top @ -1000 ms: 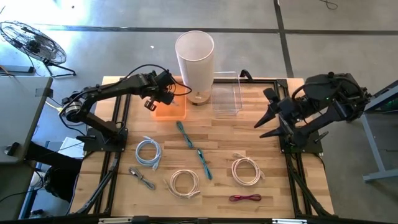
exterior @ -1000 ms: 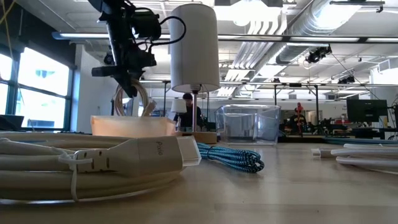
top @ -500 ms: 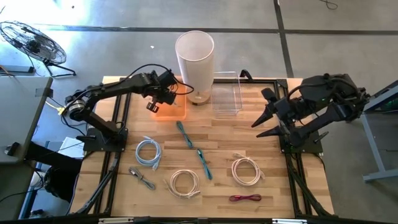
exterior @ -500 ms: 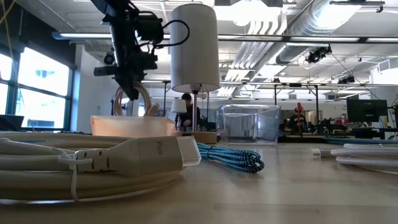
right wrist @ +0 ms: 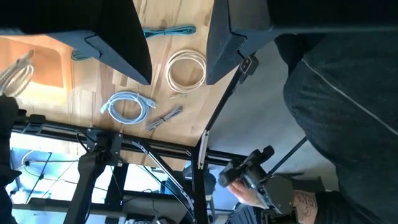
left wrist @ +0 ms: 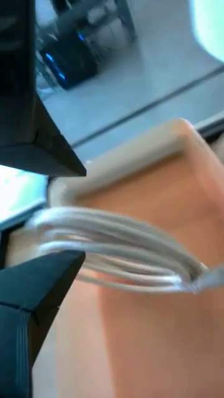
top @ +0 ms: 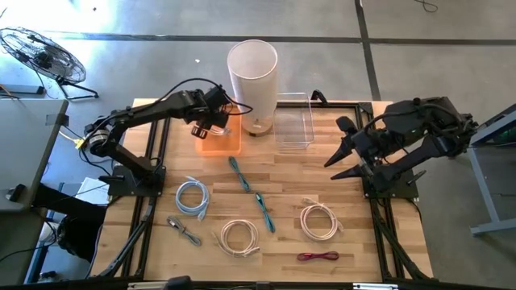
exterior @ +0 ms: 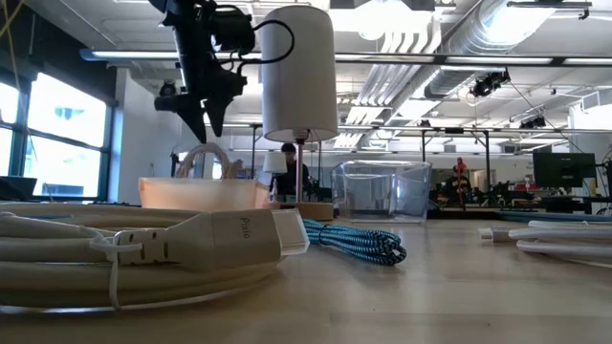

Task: Pick & Place USB Port
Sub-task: Put the top right white usb cable into the orange bin, then put the top blue and black charger cable into the transparent bin

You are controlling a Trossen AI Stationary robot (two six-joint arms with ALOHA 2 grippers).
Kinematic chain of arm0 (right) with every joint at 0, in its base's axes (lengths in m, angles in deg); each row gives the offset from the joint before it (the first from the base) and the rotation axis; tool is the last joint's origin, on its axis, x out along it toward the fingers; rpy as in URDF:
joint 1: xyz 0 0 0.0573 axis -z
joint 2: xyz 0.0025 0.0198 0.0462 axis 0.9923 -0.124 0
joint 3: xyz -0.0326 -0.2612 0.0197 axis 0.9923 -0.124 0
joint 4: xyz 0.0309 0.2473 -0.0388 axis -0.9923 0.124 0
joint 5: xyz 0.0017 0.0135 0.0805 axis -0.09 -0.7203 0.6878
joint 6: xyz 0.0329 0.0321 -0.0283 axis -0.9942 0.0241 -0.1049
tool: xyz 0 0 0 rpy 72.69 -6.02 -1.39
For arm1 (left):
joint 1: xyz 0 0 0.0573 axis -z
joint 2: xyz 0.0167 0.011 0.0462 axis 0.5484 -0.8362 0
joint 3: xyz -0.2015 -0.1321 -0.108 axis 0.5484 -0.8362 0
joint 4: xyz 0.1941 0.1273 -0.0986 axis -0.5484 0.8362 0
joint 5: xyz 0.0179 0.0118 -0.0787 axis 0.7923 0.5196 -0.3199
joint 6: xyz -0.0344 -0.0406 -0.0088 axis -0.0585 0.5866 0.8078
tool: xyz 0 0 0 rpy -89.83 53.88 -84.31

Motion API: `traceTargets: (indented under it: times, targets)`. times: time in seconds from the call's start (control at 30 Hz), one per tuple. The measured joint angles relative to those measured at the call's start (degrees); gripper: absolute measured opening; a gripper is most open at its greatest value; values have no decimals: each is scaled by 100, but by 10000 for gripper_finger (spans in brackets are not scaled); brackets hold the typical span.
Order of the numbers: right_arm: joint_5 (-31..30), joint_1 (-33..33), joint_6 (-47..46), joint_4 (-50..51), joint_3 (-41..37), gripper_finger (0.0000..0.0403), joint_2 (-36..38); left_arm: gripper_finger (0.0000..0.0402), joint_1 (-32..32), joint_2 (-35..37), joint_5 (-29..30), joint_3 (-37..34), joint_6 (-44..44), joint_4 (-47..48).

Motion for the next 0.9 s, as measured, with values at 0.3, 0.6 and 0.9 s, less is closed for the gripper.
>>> traceTargets:
  times: [0.3,0.6,0.9]
  targets:
    - [1,0,17,44,0,144,0,223,2,3,437,0,-52,-386]
    - [-1489,18,170,1117,0,144,0,223,15,42,-3159,754,481,929]
    - [-2139,15,152,1416,0,144,2,223,442,70,-5446,1695,982,2807]
